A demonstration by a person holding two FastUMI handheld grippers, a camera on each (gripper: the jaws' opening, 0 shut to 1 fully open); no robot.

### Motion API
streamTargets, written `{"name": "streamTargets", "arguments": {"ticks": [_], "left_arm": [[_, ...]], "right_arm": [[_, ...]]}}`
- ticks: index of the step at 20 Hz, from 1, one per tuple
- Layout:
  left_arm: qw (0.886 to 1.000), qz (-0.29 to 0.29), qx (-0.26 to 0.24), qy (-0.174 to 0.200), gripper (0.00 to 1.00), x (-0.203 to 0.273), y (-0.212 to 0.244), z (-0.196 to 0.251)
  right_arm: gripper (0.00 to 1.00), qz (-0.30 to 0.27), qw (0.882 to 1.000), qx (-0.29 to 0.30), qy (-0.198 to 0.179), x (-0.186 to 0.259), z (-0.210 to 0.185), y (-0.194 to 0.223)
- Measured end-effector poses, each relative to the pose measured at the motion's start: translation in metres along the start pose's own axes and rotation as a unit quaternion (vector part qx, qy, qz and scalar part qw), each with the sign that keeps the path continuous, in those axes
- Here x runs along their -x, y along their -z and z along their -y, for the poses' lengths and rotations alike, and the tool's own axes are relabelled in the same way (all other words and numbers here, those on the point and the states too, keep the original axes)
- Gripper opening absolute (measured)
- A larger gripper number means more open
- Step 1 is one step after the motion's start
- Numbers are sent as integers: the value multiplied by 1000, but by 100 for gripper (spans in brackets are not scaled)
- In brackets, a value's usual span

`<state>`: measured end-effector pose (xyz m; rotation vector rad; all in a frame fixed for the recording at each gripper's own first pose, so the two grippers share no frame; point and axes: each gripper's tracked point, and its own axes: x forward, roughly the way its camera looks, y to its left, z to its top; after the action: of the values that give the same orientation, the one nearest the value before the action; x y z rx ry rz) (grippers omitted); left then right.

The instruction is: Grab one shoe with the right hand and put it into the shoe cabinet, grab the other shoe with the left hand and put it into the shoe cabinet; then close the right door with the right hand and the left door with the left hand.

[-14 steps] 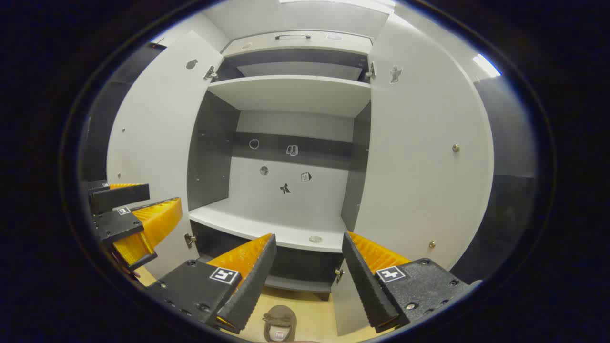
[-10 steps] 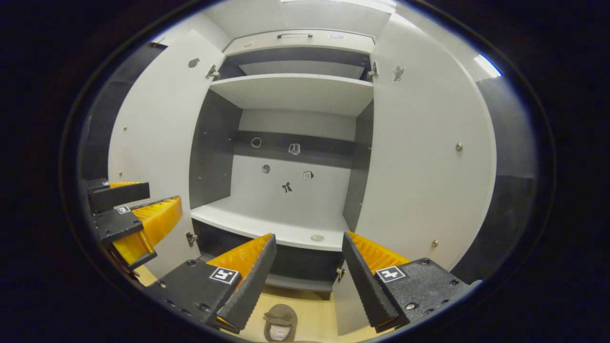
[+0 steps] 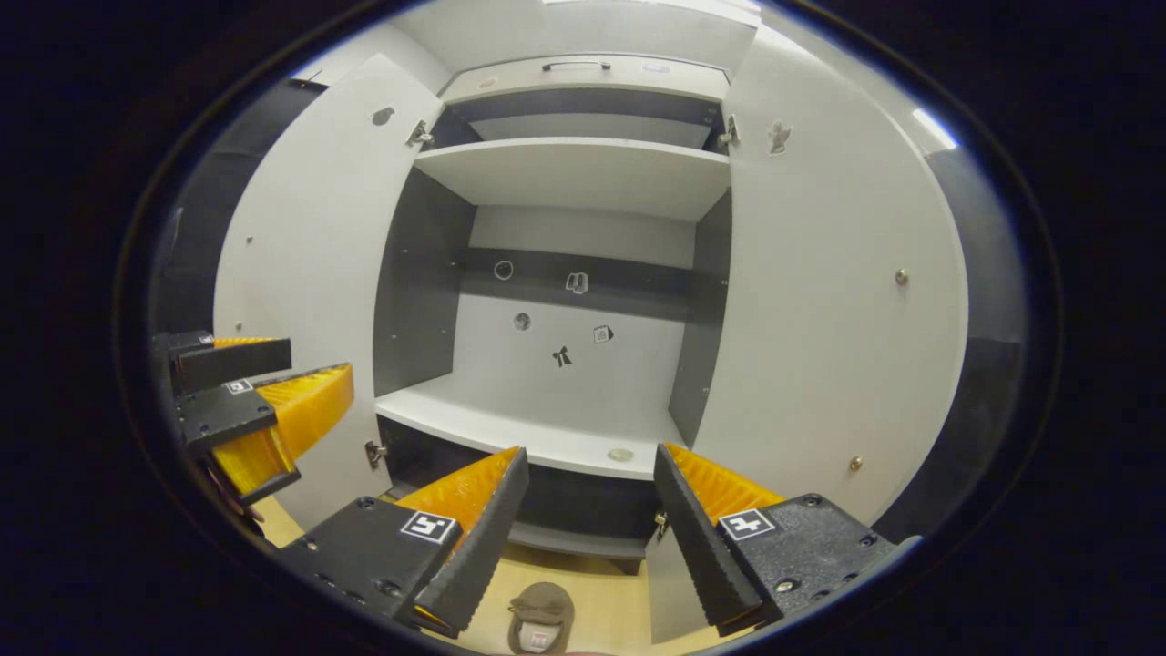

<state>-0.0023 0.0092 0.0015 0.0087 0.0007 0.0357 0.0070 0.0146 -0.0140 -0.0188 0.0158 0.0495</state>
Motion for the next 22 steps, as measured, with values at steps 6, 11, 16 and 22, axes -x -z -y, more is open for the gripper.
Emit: {"name": "streamTargets", "arguments": {"ticks": [6, 11, 16, 22], "left_arm": [[999, -39, -22, -11, 96, 8, 23, -10], [992, -103, -74, -8, 96, 15, 72, -25], [988, -133, -80, 13, 96, 23, 100, -28], [985, -148, -84, 17, 96, 11, 116, -38]], "right_arm": [[88, -82, 996, 5, -45, -8, -37, 118], [87, -192, 978, 38, -74, 5, -81, 264], [80, -309, 945, 76, -74, 11, -101, 360], [59, -336, 939, 63, 20, -32, -78, 382]]}}
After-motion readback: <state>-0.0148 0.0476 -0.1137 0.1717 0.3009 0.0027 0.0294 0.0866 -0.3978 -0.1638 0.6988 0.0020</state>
